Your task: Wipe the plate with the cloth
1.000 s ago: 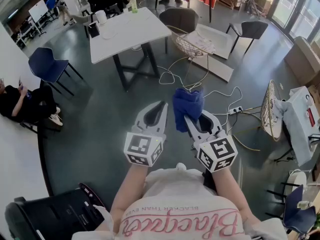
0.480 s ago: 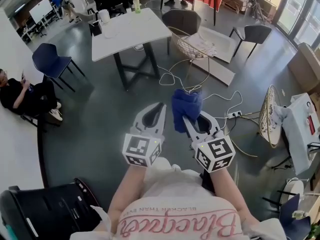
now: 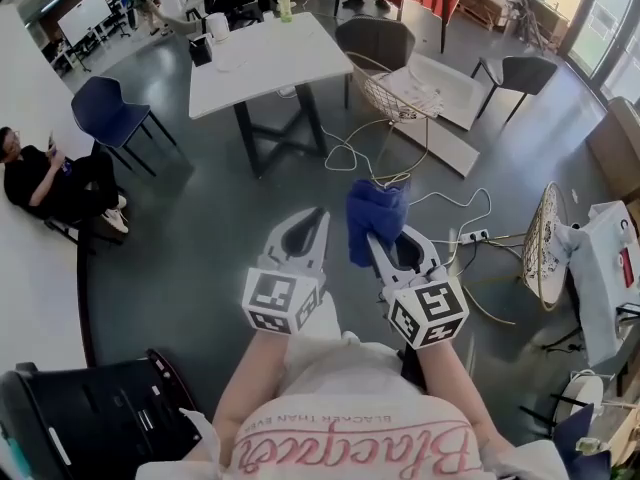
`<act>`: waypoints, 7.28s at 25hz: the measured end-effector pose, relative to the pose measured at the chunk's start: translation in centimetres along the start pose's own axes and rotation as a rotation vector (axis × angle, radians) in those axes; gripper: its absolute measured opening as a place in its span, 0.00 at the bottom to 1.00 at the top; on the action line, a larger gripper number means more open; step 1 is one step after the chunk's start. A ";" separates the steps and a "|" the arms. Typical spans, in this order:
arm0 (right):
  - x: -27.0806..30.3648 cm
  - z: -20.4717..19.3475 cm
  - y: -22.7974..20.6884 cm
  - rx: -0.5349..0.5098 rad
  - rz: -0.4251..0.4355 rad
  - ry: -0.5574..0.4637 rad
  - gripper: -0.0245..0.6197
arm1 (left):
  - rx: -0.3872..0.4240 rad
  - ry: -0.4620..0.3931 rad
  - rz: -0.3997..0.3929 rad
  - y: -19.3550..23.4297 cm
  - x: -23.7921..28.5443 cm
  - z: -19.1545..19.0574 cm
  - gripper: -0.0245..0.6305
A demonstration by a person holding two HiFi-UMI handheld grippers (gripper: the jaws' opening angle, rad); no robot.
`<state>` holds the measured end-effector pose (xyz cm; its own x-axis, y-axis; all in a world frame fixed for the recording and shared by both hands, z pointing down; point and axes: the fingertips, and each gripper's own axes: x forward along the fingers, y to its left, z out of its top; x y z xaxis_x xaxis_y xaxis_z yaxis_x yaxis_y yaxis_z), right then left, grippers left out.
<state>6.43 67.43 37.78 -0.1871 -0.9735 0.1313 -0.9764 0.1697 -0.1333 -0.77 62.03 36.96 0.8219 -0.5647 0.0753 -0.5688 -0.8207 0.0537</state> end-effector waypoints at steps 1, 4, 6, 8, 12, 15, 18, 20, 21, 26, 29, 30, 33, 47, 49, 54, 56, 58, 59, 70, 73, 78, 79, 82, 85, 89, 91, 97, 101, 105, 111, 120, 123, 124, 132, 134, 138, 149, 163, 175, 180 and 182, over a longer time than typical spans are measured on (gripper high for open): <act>0.4 0.0 -0.2 0.002 0.000 0.001 0.20 | -0.001 0.004 -0.001 0.3 0.4 -0.1 0.06; 1.8 -0.1 -1.0 0.010 0.000 0.002 0.20 | -0.006 0.009 0.004 1.3 1.5 -0.4 0.06; 2.9 -0.2 -1.5 0.014 0.002 0.007 0.20 | -0.013 0.009 0.011 2.2 2.3 -0.5 0.06; 4.2 -0.4 -2.0 0.014 0.006 0.016 0.20 | -0.022 0.012 0.019 3.4 3.4 -0.7 0.06; 7.6 0.1 -3.6 0.011 -0.001 0.015 0.20 | -0.038 0.011 0.031 6.4 6.1 -0.7 0.06; 10.5 0.7 -4.9 0.016 -0.009 0.012 0.20 | -0.040 0.002 0.037 8.8 8.1 -0.2 0.06; 13.8 1.2 -5.7 0.016 -0.001 0.019 0.20 | -0.044 -0.005 0.044 11.3 10.3 0.2 0.06; 16.1 1.5 -6.0 0.013 0.009 0.028 0.20 | -0.049 -0.007 0.052 13.1 11.7 0.5 0.06; 17.3 1.7 -6.1 0.011 0.017 0.031 0.20 | -0.050 -0.008 0.056 14.0 12.3 0.7 0.06; 22.7 2.9 -6.2 0.001 0.046 0.036 0.20 | -0.046 -0.007 0.078 18.7 14.7 1.6 0.06; 26.1 3.4 -6.4 -0.002 0.052 0.042 0.20 | -0.052 -0.002 0.089 21.7 16.1 1.8 0.06; 27.2 3.6 -6.5 -0.002 0.054 0.043 0.20 | -0.052 0.000 0.090 22.7 16.6 1.9 0.06; 30.3 4.4 -6.9 -0.002 0.055 0.041 0.20 | -0.050 0.002 0.090 25.2 18.2 2.3 0.06; 42.7 7.5 -7.5 -0.024 0.085 0.024 0.20 | -0.047 -0.008 0.112 35.9 23.6 3.6 0.06; 44.1 7.7 -7.2 -0.022 0.098 0.022 0.20 | -0.054 -0.013 0.133 37.4 23.9 3.6 0.06; 47.0 7.2 -6.7 -0.004 0.127 0.047 0.20 | -0.068 -0.013 0.174 40.6 24.2 3.4 0.06; 48.0 7.2 -6.6 -0.001 0.141 0.051 0.20 | -0.076 -0.013 0.189 41.6 24.5 3.4 0.06; 49.2 7.1 -6.7 0.003 0.152 0.058 0.20 | -0.083 -0.010 0.199 42.6 25.1 3.3 0.06; 49.9 6.9 -6.9 0.006 0.155 0.064 0.20 | -0.086 -0.006 0.203 43.1 25.5 3.2 0.06; 59.9 7.4 -9.9 0.040 0.227 0.073 0.20 | -0.088 0.038 0.269 50.3 31.9 2.5 0.06; 63.6 8.2 -10.8 0.037 0.254 0.072 0.20 | -0.086 0.037 0.295 53.0 33.9 2.8 0.06; 70.4 9.7 -12.4 0.017 0.314 0.077 0.20 | -0.101 0.033 0.338 58.1 37.9 3.3 0.06; 71.6 10.0 -12.7 0.013 0.326 0.079 0.20 | -0.105 0.030 0.351 59.0 38.6 3.4 0.06; 75.1 10.6 -13.7 -0.003 0.362 0.085 0.20 | -0.105 0.028 0.408 62.0 40.7 3.6 0.06; 78.3 11.2 -14.7 -0.011 0.387 0.088 0.20 | -0.127 0.033 0.439 64.8 42.7 3.5 0.06; 82.1 12.1 -16.2 -0.011 0.401 0.086 0.20 | -0.141 0.038 0.459 67.6 45.3 3.7 0.06; 83.5 12.2 -16.9 -0.011 0.406 0.088 0.20 | -0.149 0.052 0.471 68.8 46.3 3.4 0.06; 86.9 11.2 -18.0 0.005 0.402 0.118 0.20 | -0.163 0.089 0.529 71.5 47.7 1.8 0.10; 88.4 9.9 -17.6 0.029 0.422 0.166 0.20 | -0.163 0.094 0.563 72.9 47.4 0.9 0.30; 90.0 9.6 -16.7 0.036 0.435 0.183 0.20 | -0.218 0.113 0.547 74.7 47.3 0.0 0.32; 93.7 8.8 -15.5 0.032 0.423 0.217 0.20 | -0.305 0.186 0.548 79.5 47.0 -2.7 0.32; 99.6 8.4 -14.0 -0.028 0.436 0.288 0.20 | -0.423 0.266 0.539 88.3 47.7 -7.2 0.32; 101.8 7.6 -13.5 -0.039 0.453 0.323 0.20 | -0.471 0.320 0.522 90.6 48.2 -9.4 0.32; 102.5 7.3 -13.2 -0.043 0.456 0.337 0.20 | -0.490 0.345 0.513 91.2 48.4 -10.2 0.32; 106.8 2.4 -12.0 0.015 0.417 0.442 0.20 | -0.698 0.500 0.439 94.3 49.4 -16.0 0.32; 108.0 0.5 -12.4 0.028 0.380 0.483 0.20 | -0.727 0.539 0.432 94.9 49.5 -17.2 0.32; 110.8 -3.1 -13.5 -0.005 0.315 0.551 0.20 | -0.772 0.579 0.407 95.7 50.2 -18.4 0.32; 115.0 -7.4 -13.4 0.008 0.317 0.637 0.20 | -0.848 0.563 0.388 96.9 52.3 -19.1 0.31; 115.0 -8.1 -13.2 0.006 0.346 0.649 0.20 | -1.010 0.399 0.437 97.4 52.3 -17.4 0.07; 113.0 -0.8 -15.5 0.001 0.337 0.465 0.20 | -1.006 0.192 0.434 95.4 51.3 -12.7 0.06; 111.4 4.2 -15.6 0.016 0.366 0.354 0.20 | -0.951 0.112 0.432 94.0 50.8 -9.4 0.06; 110.5 6.1 -15.4 0.019 0.379 0.314 0.20 | -0.922 0.085 0.429 93.4 50.6 -7.9 0.06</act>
<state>1.42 -43.71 48.38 -0.5548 -0.7501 0.3598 -0.8320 0.4972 -0.2461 -12.55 -42.52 53.65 0.5586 -0.7579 0.3371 -0.6472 -0.1441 0.7486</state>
